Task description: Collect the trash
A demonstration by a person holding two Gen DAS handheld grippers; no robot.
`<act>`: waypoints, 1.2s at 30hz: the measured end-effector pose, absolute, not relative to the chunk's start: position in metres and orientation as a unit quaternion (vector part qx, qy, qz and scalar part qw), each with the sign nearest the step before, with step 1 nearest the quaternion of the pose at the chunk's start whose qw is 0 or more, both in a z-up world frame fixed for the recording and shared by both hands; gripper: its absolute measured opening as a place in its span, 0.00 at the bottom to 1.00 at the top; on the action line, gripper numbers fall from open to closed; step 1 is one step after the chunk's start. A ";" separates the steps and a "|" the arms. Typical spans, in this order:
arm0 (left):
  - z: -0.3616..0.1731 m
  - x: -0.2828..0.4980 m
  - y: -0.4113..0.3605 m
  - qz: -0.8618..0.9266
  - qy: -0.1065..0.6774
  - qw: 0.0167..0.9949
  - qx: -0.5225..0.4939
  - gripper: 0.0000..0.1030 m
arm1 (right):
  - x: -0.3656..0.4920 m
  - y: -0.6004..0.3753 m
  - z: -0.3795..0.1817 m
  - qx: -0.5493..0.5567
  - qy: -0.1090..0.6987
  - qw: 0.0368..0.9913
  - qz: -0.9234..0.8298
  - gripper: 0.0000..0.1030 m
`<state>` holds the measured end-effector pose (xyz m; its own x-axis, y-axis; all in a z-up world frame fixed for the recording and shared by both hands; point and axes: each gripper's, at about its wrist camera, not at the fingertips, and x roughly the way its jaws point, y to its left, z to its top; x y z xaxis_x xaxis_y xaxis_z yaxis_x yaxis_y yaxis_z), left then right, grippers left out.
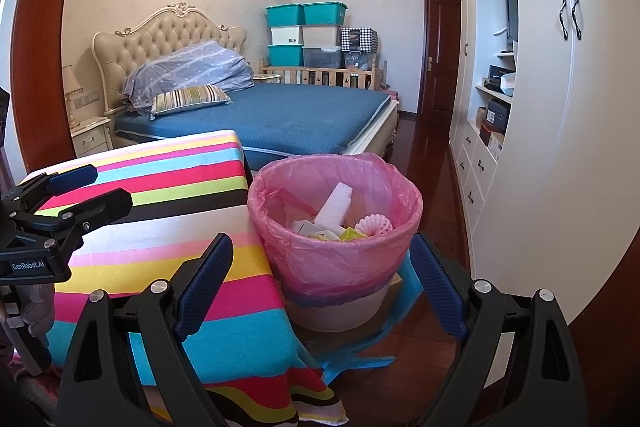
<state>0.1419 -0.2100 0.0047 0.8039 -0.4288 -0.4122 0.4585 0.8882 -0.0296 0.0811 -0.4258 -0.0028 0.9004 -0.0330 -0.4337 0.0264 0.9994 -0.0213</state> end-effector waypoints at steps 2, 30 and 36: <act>0.005 0.142 -0.210 -0.234 0.209 0.949 0.036 0.95 | 0.081 -0.425 -0.003 -0.008 0.222 0.975 -0.014 0.82; -0.002 0.139 -0.206 -0.233 0.214 0.948 0.040 0.95 | 0.081 -0.420 -0.005 -0.010 0.222 0.975 -0.006 0.82; -0.002 0.140 -0.206 -0.232 0.214 0.948 0.040 0.95 | 0.081 -0.420 -0.005 -0.010 0.223 0.975 -0.006 0.82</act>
